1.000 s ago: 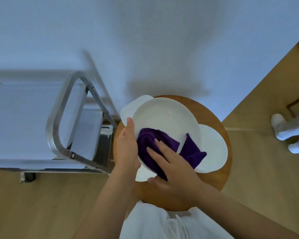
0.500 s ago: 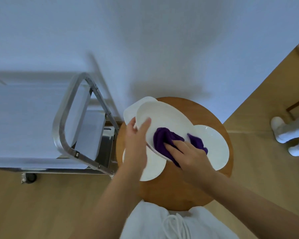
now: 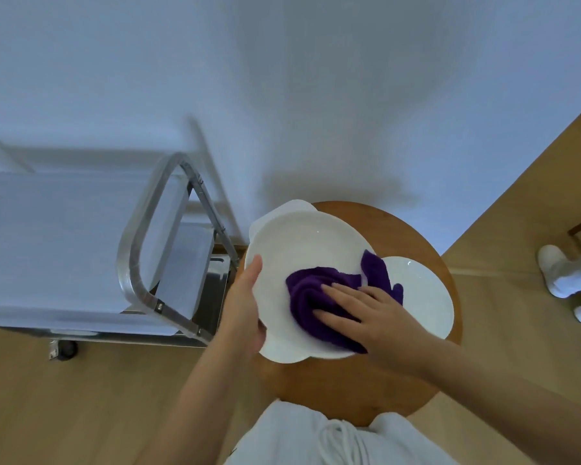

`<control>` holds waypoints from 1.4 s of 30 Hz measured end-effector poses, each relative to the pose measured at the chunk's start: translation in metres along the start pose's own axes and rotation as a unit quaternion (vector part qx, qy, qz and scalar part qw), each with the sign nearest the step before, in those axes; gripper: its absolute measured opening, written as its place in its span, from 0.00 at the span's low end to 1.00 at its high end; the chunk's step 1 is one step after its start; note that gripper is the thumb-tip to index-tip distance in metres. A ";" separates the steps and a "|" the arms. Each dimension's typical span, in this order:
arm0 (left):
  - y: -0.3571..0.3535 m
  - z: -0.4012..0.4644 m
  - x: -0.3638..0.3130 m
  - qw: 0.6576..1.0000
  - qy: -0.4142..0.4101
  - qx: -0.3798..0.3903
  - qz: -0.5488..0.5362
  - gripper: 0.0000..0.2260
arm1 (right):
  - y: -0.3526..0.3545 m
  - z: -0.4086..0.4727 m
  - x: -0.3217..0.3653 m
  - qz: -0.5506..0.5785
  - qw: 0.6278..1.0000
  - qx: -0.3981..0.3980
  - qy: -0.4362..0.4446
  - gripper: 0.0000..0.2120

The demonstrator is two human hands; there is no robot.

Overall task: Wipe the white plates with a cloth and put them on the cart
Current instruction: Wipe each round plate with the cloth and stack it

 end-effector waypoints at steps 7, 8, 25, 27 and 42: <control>0.006 0.008 -0.027 0.963 0.136 0.169 0.157 0.21 | 0.005 -0.010 -0.022 -0.033 0.996 0.029 0.076 0.33; 0.005 0.010 -0.032 0.961 0.137 0.174 0.168 0.20 | 0.008 -0.008 -0.018 -0.031 0.996 0.014 0.077 0.32; -0.002 0.011 -0.051 0.976 -0.079 0.170 0.108 0.31 | 0.013 -0.009 -0.059 0.765 0.553 -0.055 -0.325 0.28; -0.010 0.004 -0.048 0.973 -0.065 0.206 0.080 0.37 | -0.002 -0.020 -0.065 0.777 0.472 -0.107 -0.404 0.32; -0.048 -0.026 -0.067 0.860 -0.253 0.017 0.443 0.06 | 0.062 0.004 -0.064 0.477 0.664 -0.332 -0.470 0.05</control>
Point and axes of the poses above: each hand's wrist, its own z-axis towards the middle knuckle, its own y-axis out of the back of the hand, x = y × z, the point moved 7 cm from there along z, towards the middle knuckle, and after that the axes turned 1 degree about z, right-handed, at the moved point
